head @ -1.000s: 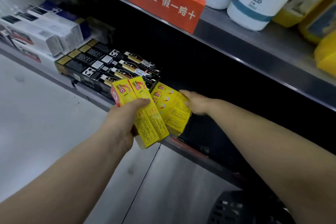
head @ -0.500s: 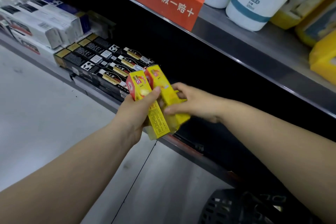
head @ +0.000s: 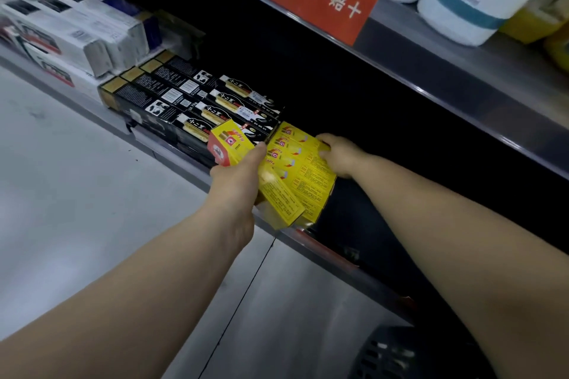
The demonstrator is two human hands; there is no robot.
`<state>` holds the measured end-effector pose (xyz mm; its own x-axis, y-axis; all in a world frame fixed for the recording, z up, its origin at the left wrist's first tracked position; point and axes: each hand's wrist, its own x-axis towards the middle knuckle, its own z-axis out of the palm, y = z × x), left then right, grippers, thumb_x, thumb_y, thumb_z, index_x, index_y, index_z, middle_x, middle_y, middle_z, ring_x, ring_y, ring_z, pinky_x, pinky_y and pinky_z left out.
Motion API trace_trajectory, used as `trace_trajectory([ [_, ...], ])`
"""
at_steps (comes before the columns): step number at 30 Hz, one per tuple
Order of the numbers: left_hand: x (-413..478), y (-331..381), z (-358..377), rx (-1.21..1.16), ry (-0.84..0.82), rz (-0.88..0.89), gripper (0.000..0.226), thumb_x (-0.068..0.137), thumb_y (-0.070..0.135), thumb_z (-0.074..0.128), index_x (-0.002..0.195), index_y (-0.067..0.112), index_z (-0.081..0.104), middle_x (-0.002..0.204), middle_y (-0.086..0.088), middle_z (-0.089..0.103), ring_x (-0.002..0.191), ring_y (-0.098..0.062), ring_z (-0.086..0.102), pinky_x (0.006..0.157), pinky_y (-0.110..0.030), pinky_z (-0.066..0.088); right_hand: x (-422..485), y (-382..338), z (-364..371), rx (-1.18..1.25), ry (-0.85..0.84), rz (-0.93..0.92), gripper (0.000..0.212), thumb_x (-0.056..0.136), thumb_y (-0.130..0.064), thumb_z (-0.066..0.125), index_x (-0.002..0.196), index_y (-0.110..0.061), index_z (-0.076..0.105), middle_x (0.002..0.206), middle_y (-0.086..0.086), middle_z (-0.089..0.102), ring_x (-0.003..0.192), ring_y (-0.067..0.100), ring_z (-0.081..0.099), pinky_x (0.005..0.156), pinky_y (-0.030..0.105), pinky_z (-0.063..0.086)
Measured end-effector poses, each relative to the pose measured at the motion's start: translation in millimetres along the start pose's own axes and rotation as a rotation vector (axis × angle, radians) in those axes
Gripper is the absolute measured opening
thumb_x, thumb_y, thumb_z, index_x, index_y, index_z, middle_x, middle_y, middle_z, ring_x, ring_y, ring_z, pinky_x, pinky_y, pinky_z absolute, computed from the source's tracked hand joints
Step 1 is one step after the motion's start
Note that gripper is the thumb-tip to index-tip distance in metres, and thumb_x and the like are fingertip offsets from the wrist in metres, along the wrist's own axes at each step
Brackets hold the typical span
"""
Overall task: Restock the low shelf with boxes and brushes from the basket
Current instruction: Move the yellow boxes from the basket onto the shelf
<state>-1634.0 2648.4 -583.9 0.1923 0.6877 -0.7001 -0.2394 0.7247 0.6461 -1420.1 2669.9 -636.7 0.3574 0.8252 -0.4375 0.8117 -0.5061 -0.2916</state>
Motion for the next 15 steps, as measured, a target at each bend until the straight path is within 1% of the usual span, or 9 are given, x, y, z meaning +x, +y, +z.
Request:
trace_trajectory([
  [2, 2.2, -1.8, -0.9, 0.057, -0.023, -0.004, 0.061, 0.084, 0.040, 0.066, 0.131, 0.010, 0.042, 0.118, -0.011, 0.064, 0.107, -0.028, 0.062, 0.099, -0.046, 0.046, -0.6, 2.1, 4.7, -0.041, -0.062, -0.013, 0.050, 0.100, -0.016, 0.039, 0.148, -0.020, 0.025, 0.142, 0.013, 0.042, 0.121, 0.031, 0.048, 0.100, 0.037, 0.043],
  [4, 3.7, -4.1, -1.9, 0.084, -0.043, -0.005, 0.059, 0.083, 0.040, 0.066, 0.129, 0.010, 0.045, 0.117, -0.008, 0.065, 0.108, -0.026, 0.061, 0.102, -0.045, 0.043, -5.8, 1.6, 2.2, -0.179, -0.114, -0.004, 0.055, 0.099, -0.016, 0.039, 0.150, -0.022, 0.017, 0.146, 0.013, 0.035, 0.127, 0.032, 0.042, 0.104, 0.042, 0.039],
  [6, 4.4, -4.8, -2.6, 0.089, -0.047, 0.004, 0.056, 0.082, 0.038, 0.068, 0.126, 0.010, 0.048, 0.113, -0.007, 0.067, 0.106, -0.025, 0.062, 0.103, -0.044, 0.043, -18.4, -8.7, -5.2, -0.316, -0.065, -0.022, 0.059, 0.095, -0.012, 0.043, 0.148, -0.021, 0.019, 0.148, 0.012, 0.029, 0.131, 0.033, 0.034, 0.106, 0.042, 0.035],
  [8, 4.0, -4.1, -2.7, 0.097, -0.028, 0.013, 0.062, 0.079, 0.039, 0.071, 0.128, 0.010, 0.047, 0.116, -0.007, 0.065, 0.110, -0.025, 0.060, 0.103, -0.043, 0.043, -41.7, -29.6, -16.5, -0.177, -0.072, -0.128, 0.057, 0.090, -0.008, 0.048, 0.142, -0.021, 0.030, 0.143, 0.011, 0.032, 0.128, 0.030, 0.037, 0.100, 0.037, 0.039],
  [10, 2.6, -4.2, -1.9, 0.130, -0.007, 0.024, 0.065, 0.077, 0.041, 0.072, 0.129, 0.010, 0.048, 0.116, -0.008, 0.065, 0.109, -0.025, 0.060, 0.099, -0.040, 0.046, -71.2, -49.6, -25.1, 0.140, -0.299, -0.235, 0.054, 0.087, -0.007, 0.054, 0.136, -0.025, 0.039, 0.134, 0.004, 0.043, 0.123, 0.021, 0.045, 0.092, 0.030, 0.044],
  [12, -0.4, -4.1, -1.0, 0.141, -0.019, 0.044, 0.058, 0.077, 0.038, 0.073, 0.122, 0.008, 0.052, 0.104, -0.007, 0.068, 0.092, -0.020, 0.066, 0.078, -0.033, 0.054, -99.6, -62.7, -30.4, 0.311, -0.509, -0.277, 0.059, 0.083, -0.012, 0.064, 0.135, -0.025, 0.038, 0.126, -0.003, 0.052, 0.116, 0.014, 0.053, 0.091, 0.027, 0.048],
  [13, -3.1, -3.5, -0.8, 0.146, -0.032, 0.050, 0.053, 0.077, 0.038, 0.073, 0.118, 0.008, 0.055, 0.098, -0.006, 0.069, 0.084, -0.018, 0.067, 0.069, -0.030, 0.054, -110.0, -66.1, -32.4, 0.324, -0.534, -0.291, 0.067, 0.080, -0.019, 0.070, 0.137, -0.025, 0.036, 0.125, -0.005, 0.054, 0.115, 0.012, 0.054, 0.091, 0.027, 0.049],
  [14, -5.6, -2.8, -0.7, 0.154, -0.049, 0.053, 0.050, 0.077, 0.038, 0.073, 0.114, 0.008, 0.057, 0.096, -0.007, 0.070, 0.081, -0.018, 0.068, 0.067, -0.030, 0.054, -118.3, -68.2, -33.6, 0.314, -0.517, -0.301, 0.078, 0.076, -0.028, 0.076, 0.139, -0.026, 0.031, 0.126, -0.007, 0.053, 0.115, 0.010, 0.053, 0.093, 0.028, 0.049],
  [15, -7.6, -2.5, -1.1, 0.162, -0.067, 0.057, 0.047, 0.077, 0.039, 0.072, 0.110, 0.009, 0.059, 0.096, -0.008, 0.071, 0.083, -0.020, 0.069, 0.072, -0.033, 0.056, -124.5, -69.6, -33.7, 0.289, -0.470, -0.307, 0.086, 0.072, -0.036, 0.078, 0.142, -0.028, 0.027, 0.128, -0.010, 0.049, 0.116, 0.008, 0.049, 0.094, 0.028, 0.047],
])
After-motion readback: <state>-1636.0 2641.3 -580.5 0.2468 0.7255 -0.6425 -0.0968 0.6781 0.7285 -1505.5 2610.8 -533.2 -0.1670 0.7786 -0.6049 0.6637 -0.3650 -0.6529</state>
